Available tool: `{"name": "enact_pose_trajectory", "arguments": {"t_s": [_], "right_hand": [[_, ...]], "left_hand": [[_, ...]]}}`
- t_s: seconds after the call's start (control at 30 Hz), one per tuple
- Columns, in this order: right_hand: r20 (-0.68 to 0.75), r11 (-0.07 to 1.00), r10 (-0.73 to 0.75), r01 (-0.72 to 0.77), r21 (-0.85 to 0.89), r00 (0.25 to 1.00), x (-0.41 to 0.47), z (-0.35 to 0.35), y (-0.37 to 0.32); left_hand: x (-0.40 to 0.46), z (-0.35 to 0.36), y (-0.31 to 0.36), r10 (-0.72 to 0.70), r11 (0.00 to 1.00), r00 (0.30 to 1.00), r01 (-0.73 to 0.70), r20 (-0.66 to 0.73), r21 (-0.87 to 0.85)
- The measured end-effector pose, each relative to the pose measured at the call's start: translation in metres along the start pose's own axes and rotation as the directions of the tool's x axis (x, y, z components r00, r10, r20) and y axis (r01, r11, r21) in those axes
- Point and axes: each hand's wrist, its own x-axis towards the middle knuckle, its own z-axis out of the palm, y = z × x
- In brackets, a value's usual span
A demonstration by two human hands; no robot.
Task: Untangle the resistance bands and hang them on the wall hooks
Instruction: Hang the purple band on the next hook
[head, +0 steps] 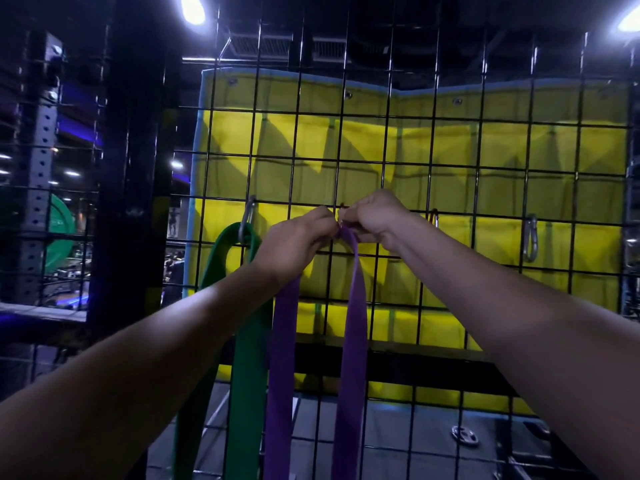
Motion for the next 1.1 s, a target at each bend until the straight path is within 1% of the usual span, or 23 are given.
{"name": "enact_pose_trajectory", "arguments": {"t_s": [0.27,0.37,0.5,0.57,0.6,0.67,0.7,0.73,0.8,0.83,0.9,1.0,1.03,1.1], "right_hand": [[0.019,1.000,-0.026,0.026,-0.005,0.999,-0.002,-0.001,0.004],[-0.006,0.992,-0.122,0.122,-0.012,0.993,-0.009,-0.002,0.017],[0.056,0.945,-0.268,0.273,-0.180,0.962,-0.026,-0.001,0.041],[0.039,0.883,-0.357,0.351,-0.311,0.933,-0.030,0.001,0.052],[0.008,0.848,-0.407,0.382,-0.368,0.913,-0.032,0.001,0.054],[-0.053,0.771,-0.481,0.394,-0.500,0.875,-0.034,0.002,0.055],[-0.065,0.723,-0.501,0.375,-0.580,0.863,-0.034,0.003,0.054],[-0.057,0.655,-0.511,0.346,-0.671,0.857,-0.034,0.003,0.052],[0.022,0.480,-0.527,0.319,-0.817,0.850,-0.036,0.002,0.049],[0.071,0.408,-0.534,0.330,-0.851,0.843,-0.037,0.000,0.049],[0.139,0.316,-0.536,0.350,-0.882,0.832,-0.039,-0.003,0.049],[0.170,0.227,-0.550,0.342,-0.912,0.818,-0.037,-0.005,0.048],[0.157,0.232,-0.553,0.332,-0.914,0.818,-0.036,-0.004,0.048],[0.103,0.302,-0.550,0.313,-0.901,0.828,-0.034,-0.003,0.050]], "left_hand": [[-0.002,0.000,0.004,0.017,0.998,0.999,-0.015,-0.032,0.063],[-0.005,0.002,0.007,-0.016,0.999,0.998,0.019,-0.065,0.047],[-0.013,0.003,0.011,-0.099,0.994,0.991,0.094,-0.094,-0.054],[-0.019,0.003,0.013,-0.167,0.979,0.983,0.155,-0.083,-0.133],[-0.021,0.004,0.014,-0.180,0.972,0.981,0.165,-0.078,-0.170],[-0.025,0.004,0.015,-0.193,0.960,0.977,0.170,-0.088,-0.221],[-0.025,0.003,0.016,-0.209,0.955,0.973,0.181,-0.101,-0.236],[-0.024,0.002,0.017,-0.227,0.950,0.967,0.195,-0.112,-0.244],[-0.023,0.000,0.019,-0.256,0.945,0.960,0.224,-0.115,-0.237],[-0.022,-0.001,0.019,-0.261,0.946,0.959,0.232,-0.109,-0.224],[-0.021,-0.002,0.021,-0.257,0.951,0.961,0.233,-0.099,-0.204],[-0.023,-0.003,0.024,-0.263,0.945,0.960,0.236,-0.096,-0.226],[-0.023,-0.002,0.025,-0.274,0.941,0.957,0.247,-0.094,-0.231],[-0.022,-0.002,0.028,-0.330,0.919,0.941,0.301,-0.080,-0.255]]}}
